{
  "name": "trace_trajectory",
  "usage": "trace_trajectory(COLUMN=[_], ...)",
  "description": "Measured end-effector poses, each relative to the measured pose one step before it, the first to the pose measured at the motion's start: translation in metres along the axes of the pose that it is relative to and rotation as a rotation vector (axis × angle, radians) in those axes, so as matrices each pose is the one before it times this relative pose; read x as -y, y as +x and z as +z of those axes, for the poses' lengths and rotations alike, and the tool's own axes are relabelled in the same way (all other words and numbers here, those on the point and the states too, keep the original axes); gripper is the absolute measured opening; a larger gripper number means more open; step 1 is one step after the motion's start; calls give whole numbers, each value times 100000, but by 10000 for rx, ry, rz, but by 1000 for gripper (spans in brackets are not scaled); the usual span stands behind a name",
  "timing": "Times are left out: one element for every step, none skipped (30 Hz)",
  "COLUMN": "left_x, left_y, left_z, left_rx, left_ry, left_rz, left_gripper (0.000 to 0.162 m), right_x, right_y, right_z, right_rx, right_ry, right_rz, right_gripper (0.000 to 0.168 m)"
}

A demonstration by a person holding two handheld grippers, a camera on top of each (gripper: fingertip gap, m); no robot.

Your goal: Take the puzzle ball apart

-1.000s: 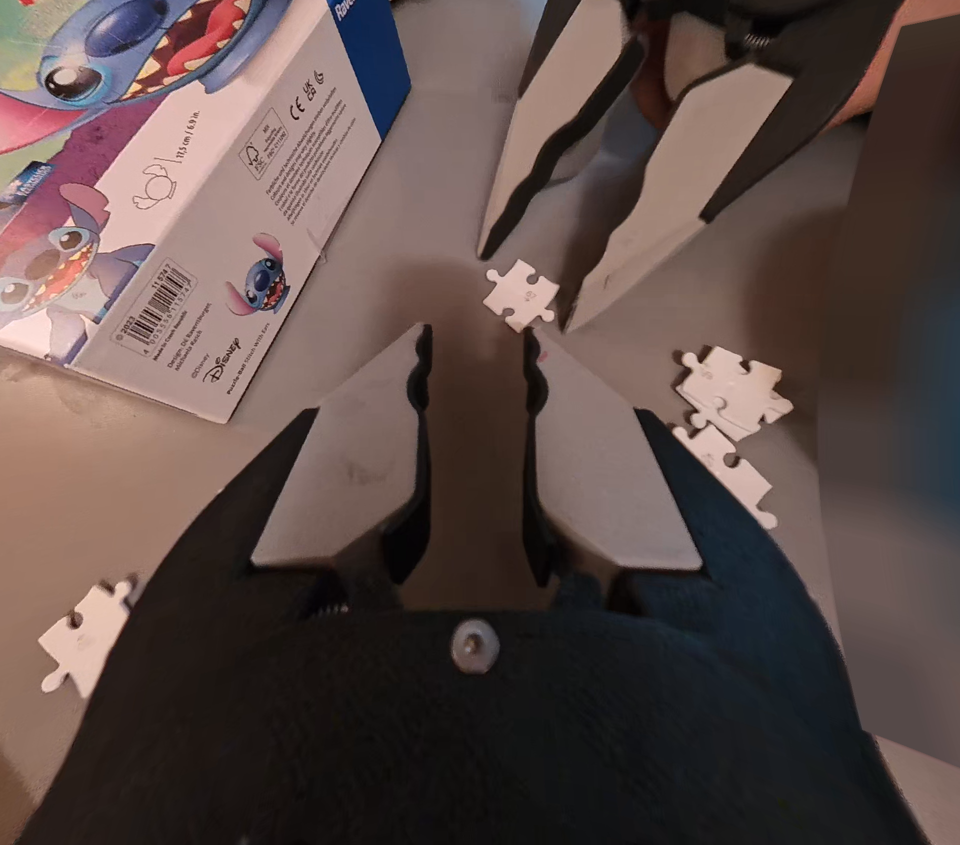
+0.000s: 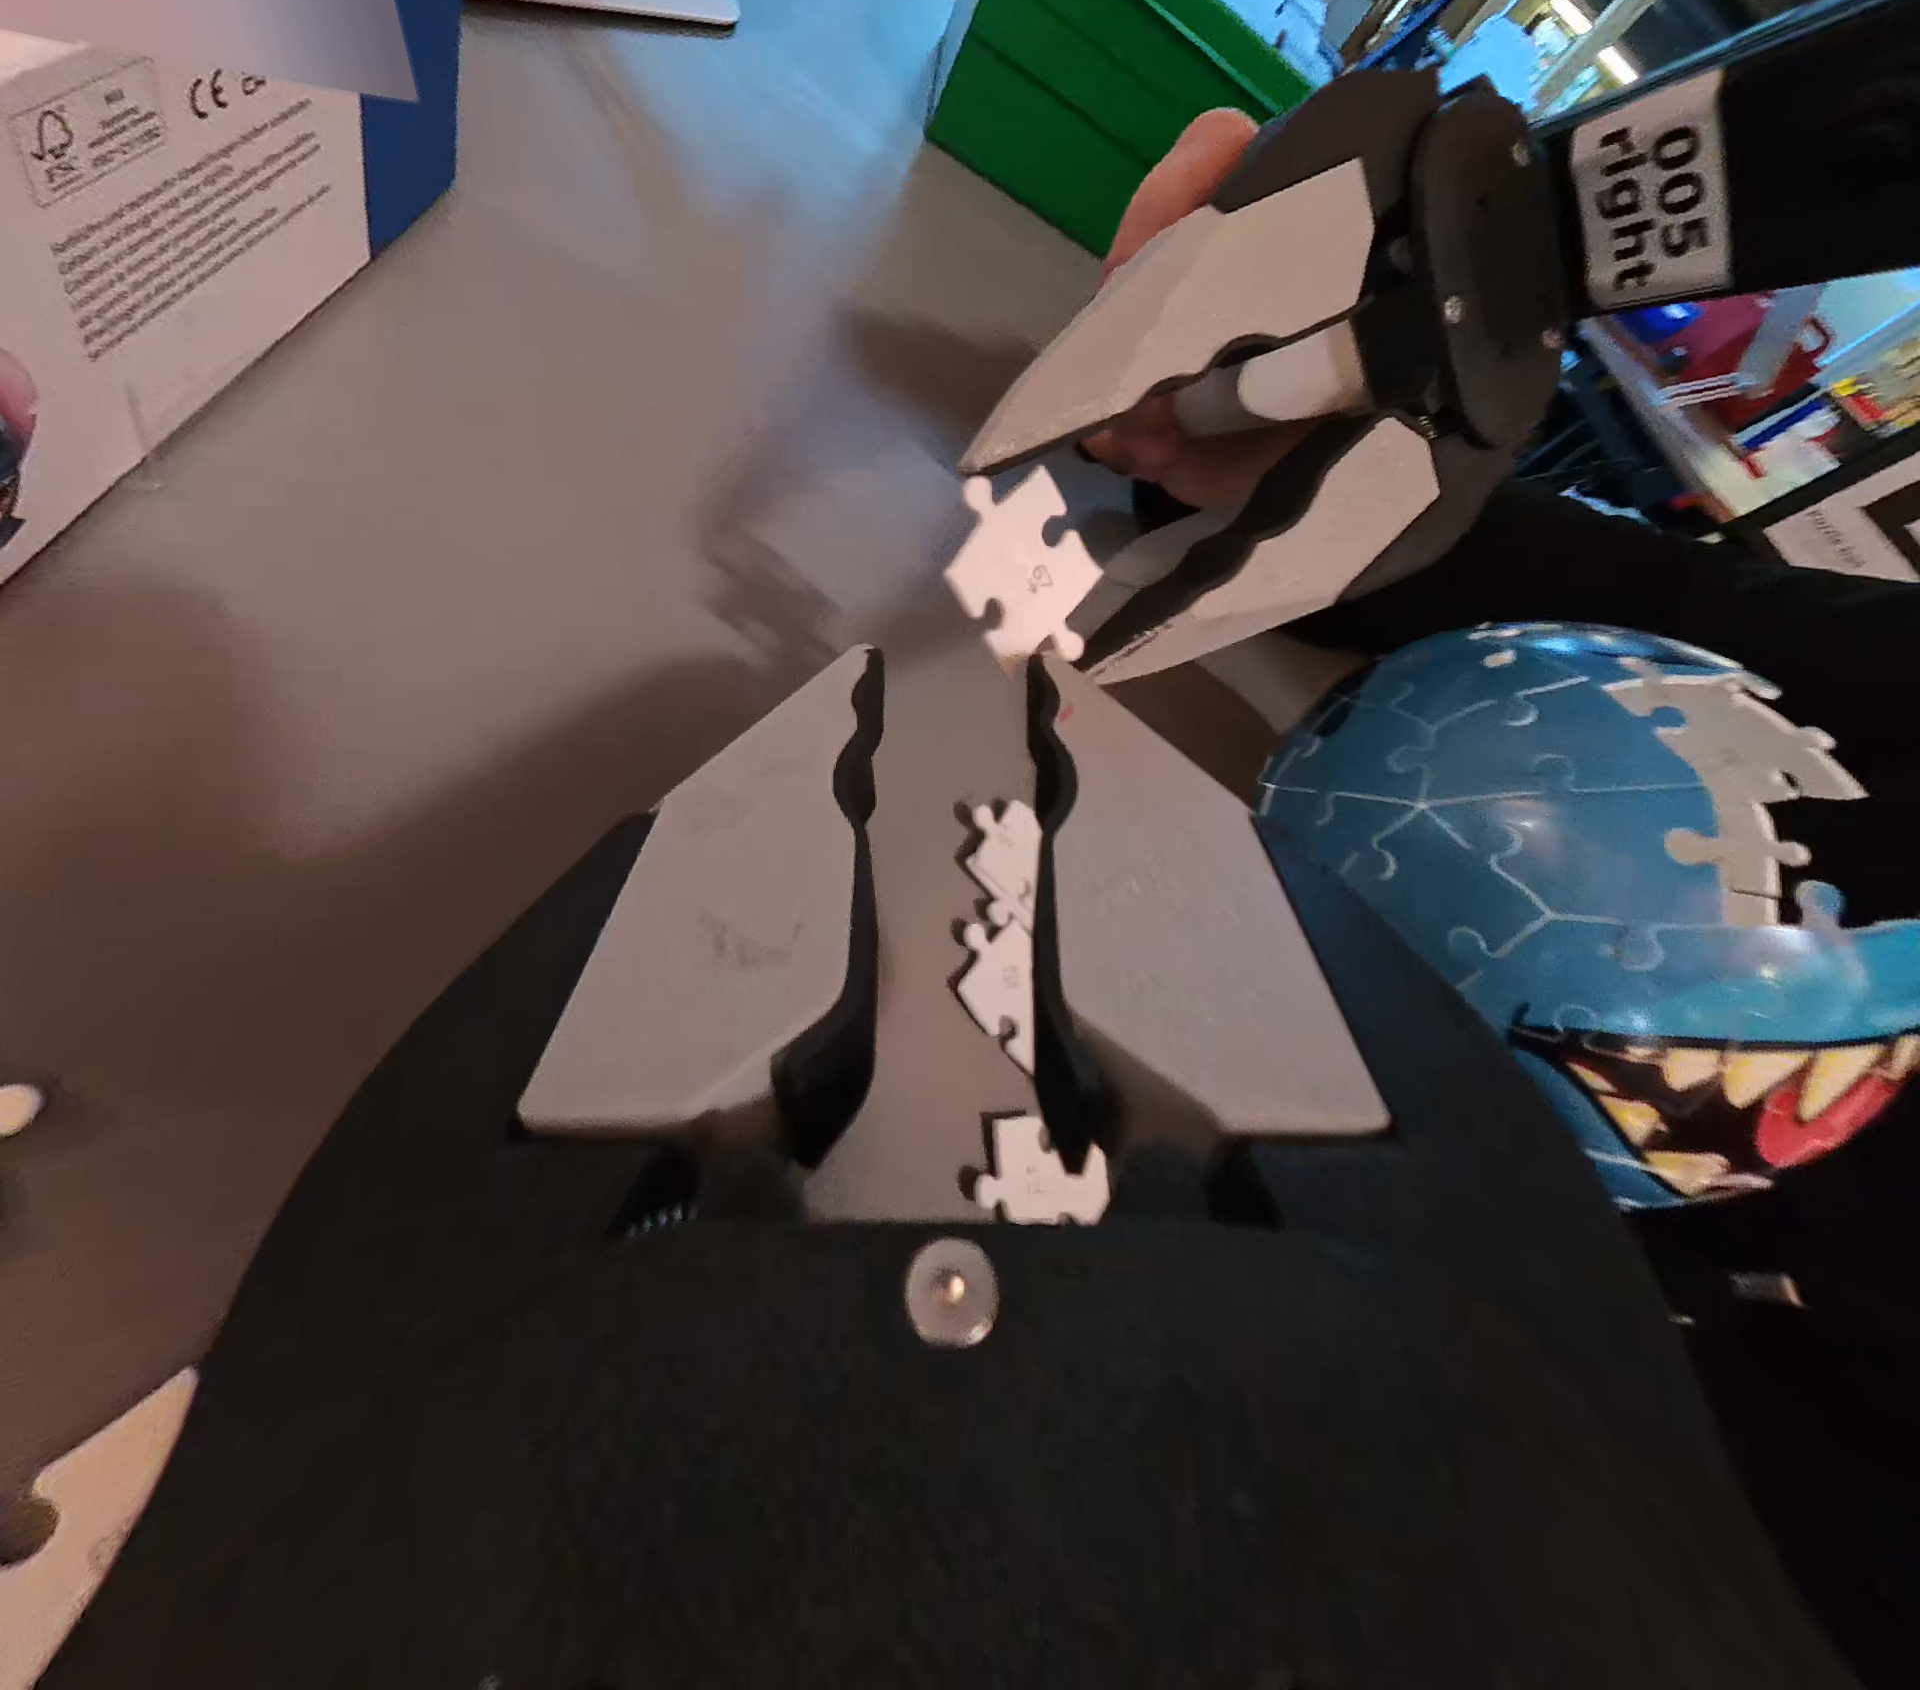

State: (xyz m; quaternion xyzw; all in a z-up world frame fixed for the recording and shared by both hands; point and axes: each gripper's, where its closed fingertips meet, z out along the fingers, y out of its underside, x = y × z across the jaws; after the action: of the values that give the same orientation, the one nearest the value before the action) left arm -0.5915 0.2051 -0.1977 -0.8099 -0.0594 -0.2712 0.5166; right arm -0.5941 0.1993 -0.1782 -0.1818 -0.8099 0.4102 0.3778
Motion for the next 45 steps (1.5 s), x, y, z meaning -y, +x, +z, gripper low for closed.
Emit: trace_trajectory(left_x=[130,111,120,150,215,226,263,393,483,411,206,53,-21,-41,4,28,8,-21,-61,-35,-36,-2,133,70,155,206,196,159,159,41,-132,-180,-182,-83,45,73,3,-36,-25,-40,-47,-14,-1,-24,-43], left_y=[254,333,289,191,206,316,440,621,873,554,65,-337,-277,17,193,195,-119,-164,-191,-257,-448,-579,-620,-576,-498,-611,-524,-153,86,-8,-108,-156,-102,29,35,6,-40,-95,-92,-29,25,7,37,37,18], left_z=[-109,-86,-38,-23,-31,-43,-78,-124,-128,-103,-68,-39,-23,8,39,65,43,-3,-26,-34,9,-20,-96,-158,-195,-201,-172,-112,-62,-18,8,30,21,-10,-34,-32,-24,-9,-24,-12,10,18,25,22,43], left_rx=[-216,-248,-220,-158,-157,-226,-313,-446,-607,-405,-115,172,168,1,-110,-119,94,133,172,238,393,506,583,535,478,562,525,261,83,121,179,190,111,6,-7,6,17,63,74,39,11,30,15,18,25], left_ry=[85,89,79,99,140,146,166,251,298,250,122,27,14,6,9,14,6,-26,-88,-69,-65,-43,18,-28,30,68,80,70,85,37,-63,-92,-92,-27,61,62,-2,-27,-12,-25,-35,-10,0,-19,-32], left_rz=[-72,-65,-61,-39,-49,-71,-102,-131,-202,-298,-173,-44,131,147,5,-75,-40,77,167,301,309,340,380,441,324,356,444,428,351,292,285,220,145,110,84,46,12,22,56,62,53,42,44,37,34], left_gripper=[24,23,23,23,23,22,21,25,30,33,30,19,5,2,2,1,1,1,1,1,1,0,0,0,0,0,0,0,0,0,0,0,0,0,0,0,0,0,0,0,0,0,0,0,0], right_x=[85,184,232,232,242,230,230,119,11,49,120,157,238,225,119,-5,-63,-162,-197,-277,-533,-901,-768,-642,-575,-573,-388,-166,-113,-168,-194,-118,-98,-114,-77,-15,-13,-19,-15,5,29,-7,-8,-26,-24], right_y=[-5,-8,-3,59,98,53,-79,-128,-67,80,26,-59,-136,-150,-224,-113,38,55,35,112,226,400,512,722,742,723,421,247,269,233,147,43,50,57,5,-17,28,42,32,6,-31,-32,-31,-40,-26], right_z=[-141,-157,-159,-159,-146,-131,-120,-60,8,-13,-28,-14,-10,-3,40,73,43,89,111,163,247,372,362,230,140,120,94,28,-1,24,54,33,21,10,12,-13,-14,-6,-15,-13,-9,12,17,25,18], right_rx=[-5,-10,-7,-37,-52,-3,100,131,45,-92,-53,25,54,45,85,16,-56,-25,19,-22,-113,-248,-368,-528,-539,-467,-232,-124,-140,-114,-41,20,11,4,39,57,20,-1,-12,-5,24,19,16,17,13], right_ry=[45,101,115,102,103,110,125,84,24,46,48,40,86,91,38,-21,-34,-76,-70,-132,-338,-592,-505,-407,-357,-359,-223,-55,-27,-88,-98,-31,-1,-22,-11,20,13,-10,-12,0,11,-1,-12,-14,-14], right_rz=[-23,-27,4,9,9,48,93,116,59,-33,-42,9,22,-12,-54,-48,-30,33,109,102,68,48,55,-5,-84,-15,65,71,44,30,46,59,46,30,39,56,45,12,-3,3,6,6,-4,-8,-2], right_gripper=[32,32,32,32,32,32,32,33,32,32,32,32,32,32,32,32,32,32,32,32,32,30,29,18,17,18,21,22,22,22,22,22,21,21,21,21,20,20,20,20,20,20,19,19,19])
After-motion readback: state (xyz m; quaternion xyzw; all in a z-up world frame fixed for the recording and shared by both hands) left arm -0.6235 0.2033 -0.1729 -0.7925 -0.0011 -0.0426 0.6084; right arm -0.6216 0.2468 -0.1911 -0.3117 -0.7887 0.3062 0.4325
